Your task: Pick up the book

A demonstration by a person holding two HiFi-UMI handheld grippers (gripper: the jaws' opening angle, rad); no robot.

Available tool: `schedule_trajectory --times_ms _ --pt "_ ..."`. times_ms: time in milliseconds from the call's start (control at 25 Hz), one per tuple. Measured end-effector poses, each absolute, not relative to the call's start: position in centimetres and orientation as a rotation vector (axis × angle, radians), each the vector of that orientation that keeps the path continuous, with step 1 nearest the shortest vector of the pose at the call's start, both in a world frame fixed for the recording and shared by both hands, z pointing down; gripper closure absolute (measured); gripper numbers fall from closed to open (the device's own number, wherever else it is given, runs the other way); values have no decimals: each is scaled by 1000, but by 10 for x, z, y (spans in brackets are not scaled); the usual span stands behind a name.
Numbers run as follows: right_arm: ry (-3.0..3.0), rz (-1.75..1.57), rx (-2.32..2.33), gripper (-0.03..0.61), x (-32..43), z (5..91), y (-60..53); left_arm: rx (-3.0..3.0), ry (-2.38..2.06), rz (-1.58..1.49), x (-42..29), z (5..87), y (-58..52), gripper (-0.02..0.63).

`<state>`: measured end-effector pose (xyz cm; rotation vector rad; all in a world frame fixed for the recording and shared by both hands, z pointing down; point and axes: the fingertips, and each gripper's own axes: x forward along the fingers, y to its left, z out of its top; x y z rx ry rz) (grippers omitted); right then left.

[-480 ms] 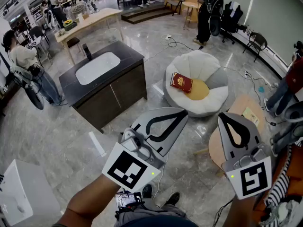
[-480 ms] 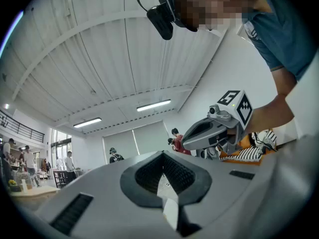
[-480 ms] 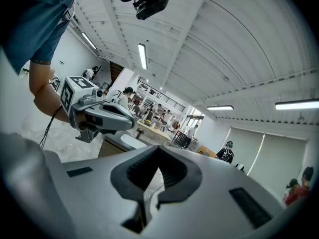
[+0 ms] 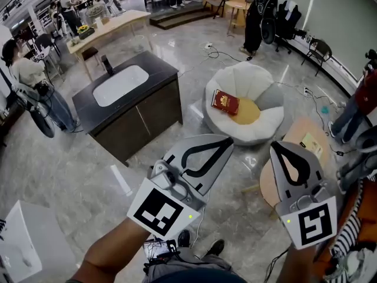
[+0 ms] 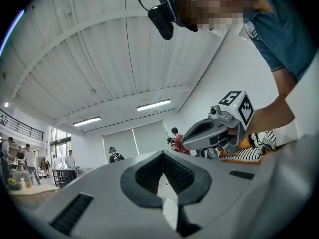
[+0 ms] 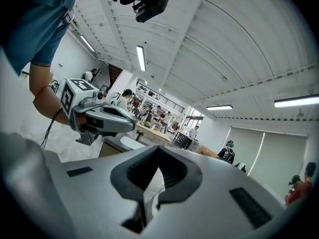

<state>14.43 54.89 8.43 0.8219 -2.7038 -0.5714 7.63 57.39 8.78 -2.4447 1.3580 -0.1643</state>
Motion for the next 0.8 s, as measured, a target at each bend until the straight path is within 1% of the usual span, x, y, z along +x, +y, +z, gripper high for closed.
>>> schedule_trajectory --times_ms 800 --pt "-2688 -540 885 566 139 90 535 -2491 1305 -141 72 94 554 611"
